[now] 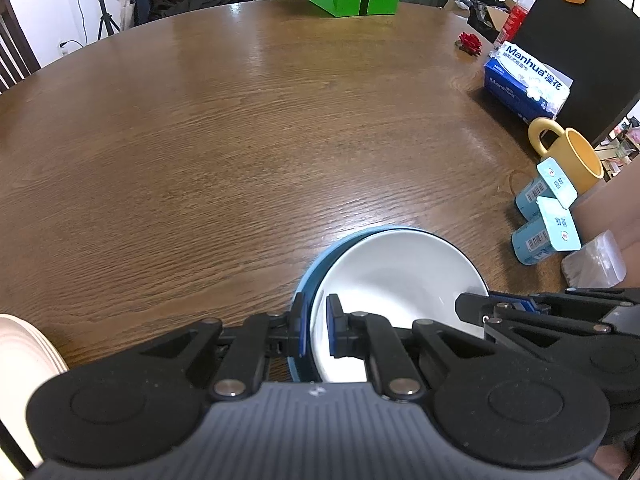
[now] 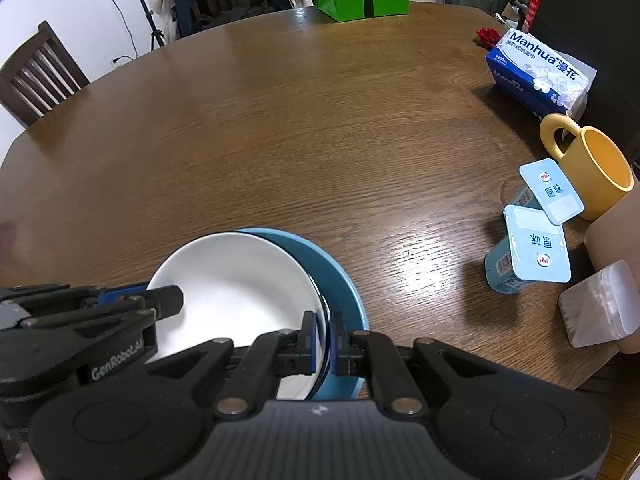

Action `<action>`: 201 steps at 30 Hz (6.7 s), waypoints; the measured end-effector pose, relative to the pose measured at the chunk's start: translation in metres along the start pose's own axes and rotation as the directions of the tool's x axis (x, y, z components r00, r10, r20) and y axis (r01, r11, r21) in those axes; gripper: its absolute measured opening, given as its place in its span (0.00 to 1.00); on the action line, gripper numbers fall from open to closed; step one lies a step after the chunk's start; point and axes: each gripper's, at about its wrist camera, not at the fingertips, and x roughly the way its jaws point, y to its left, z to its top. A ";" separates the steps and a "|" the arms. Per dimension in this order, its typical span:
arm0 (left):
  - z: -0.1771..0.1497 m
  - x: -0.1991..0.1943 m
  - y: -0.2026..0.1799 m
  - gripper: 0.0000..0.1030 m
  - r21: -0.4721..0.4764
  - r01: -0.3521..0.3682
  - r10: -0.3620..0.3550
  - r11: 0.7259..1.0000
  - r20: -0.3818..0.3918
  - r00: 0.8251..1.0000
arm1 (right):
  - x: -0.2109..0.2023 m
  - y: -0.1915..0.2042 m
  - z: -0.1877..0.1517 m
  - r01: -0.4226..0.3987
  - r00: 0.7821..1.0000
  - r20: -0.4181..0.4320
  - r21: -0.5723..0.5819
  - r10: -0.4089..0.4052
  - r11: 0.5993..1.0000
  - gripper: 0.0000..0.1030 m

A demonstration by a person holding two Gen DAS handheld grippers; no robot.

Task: Organize plates and bowls
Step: 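Set the small white bowl into the nested bowls with both grippers, then open both grippers to release the small white bowl rim, then pull both tools back and up from the bowl stack, then move both tools forward to the rim of the blue bowl stack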

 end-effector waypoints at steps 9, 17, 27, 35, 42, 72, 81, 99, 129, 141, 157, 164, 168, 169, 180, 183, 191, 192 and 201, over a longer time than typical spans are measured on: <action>-0.001 0.001 0.001 0.09 0.009 0.004 -0.004 1.000 -0.007 1.000 | 0.001 0.000 -0.001 0.004 1.000 -0.004 0.012 -0.004 1.000 0.06; -0.002 0.003 0.000 0.09 0.015 0.005 -0.005 1.000 -0.014 1.000 | 0.003 0.001 -0.001 0.009 1.000 -0.011 0.012 -0.009 1.000 0.07; -0.003 0.000 -0.002 0.17 0.023 0.011 -0.011 1.000 -0.004 1.000 | 0.006 -0.001 -0.001 -0.003 1.000 -0.021 0.017 0.003 1.000 0.10; -0.003 -0.023 -0.001 0.51 0.022 0.031 -0.033 0.999 0.066 0.997 | -0.013 -0.007 0.000 -0.059 0.998 0.032 0.037 0.057 0.998 0.18; -0.010 -0.040 0.002 0.72 0.011 0.020 -0.021 1.000 0.109 0.994 | -0.030 -0.018 -0.006 -0.079 0.994 0.074 0.058 0.075 0.995 0.35; -0.116 -0.122 -0.002 1.00 -0.072 -0.002 0.027 0.997 0.346 0.938 | -0.113 -0.050 -0.093 -0.140 0.934 0.325 -0.042 0.146 0.989 1.00; -0.151 -0.143 0.003 1.00 -0.116 -0.053 0.095 0.992 0.394 0.914 | -0.124 -0.058 -0.141 -0.127 0.915 0.373 -0.091 0.152 0.988 1.00; -0.138 -0.146 0.030 1.00 -0.102 -0.059 0.096 0.993 0.407 0.908 | -0.124 -0.050 -0.145 -0.091 0.890 0.441 -0.087 0.120 0.992 1.00; -0.098 -0.119 0.092 1.00 -0.113 -0.043 0.082 0.993 0.359 0.930 | -0.096 -0.018 -0.099 -0.141 0.908 0.400 0.017 0.122 0.990 1.00; -0.082 -0.102 0.075 1.00 -0.152 -0.035 0.082 0.988 0.317 0.945 | -0.086 -0.030 -0.078 -0.123 0.933 0.340 -0.013 0.120 0.992 1.00; -0.067 -0.070 0.057 1.00 -0.175 -0.026 0.066 0.984 0.225 0.972 | -0.047 -0.053 -0.059 -0.185 0.962 0.206 0.004 0.180 0.983 1.00; -0.050 -0.053 0.046 1.00 -0.180 -0.002 0.036 0.984 0.188 0.981 | -0.031 -0.054 -0.043 -0.196 0.967 0.167 -0.011 0.195 0.981 1.00; -0.042 -0.039 0.038 1.00 -0.170 0.010 0.016 0.985 0.155 0.988 | -0.021 -0.054 -0.035 -0.202 0.969 0.141 -0.023 0.203 0.979 1.00; -0.041 -0.036 0.036 1.00 -0.171 0.012 0.013 0.985 0.146 0.989 | -0.017 -0.055 -0.033 -0.205 0.970 0.131 -0.023 0.206 0.979 1.00; -0.028 0.007 0.027 1.00 -0.201 0.023 -0.016 0.979 0.036 0.999 | 0.018 -0.061 -0.023 -0.237 0.970 0.041 -0.020 0.238 0.971 1.00; -0.026 0.017 0.026 1.00 -0.213 0.011 -0.009 0.977 0.012 1.000 | 0.027 -0.063 -0.020 -0.250 0.968 0.024 -0.016 0.251 0.968 0.99; -0.027 0.039 0.030 0.91 -0.277 0.031 -0.042 0.960 -0.034 0.999 | 0.051 -0.067 -0.018 -0.285 0.958 -0.026 0.014 0.285 0.958 0.94; -0.027 0.041 0.031 0.88 -0.285 0.035 -0.047 0.958 -0.036 0.998 | 0.054 -0.067 -0.018 -0.293 0.955 -0.030 0.022 0.294 0.956 0.92; -0.028 0.049 0.032 0.76 -0.334 0.058 -0.074 0.941 -0.035 0.997 | 0.074 -0.066 -0.018 -0.363 0.929 -0.053 0.043 0.365 0.931 0.69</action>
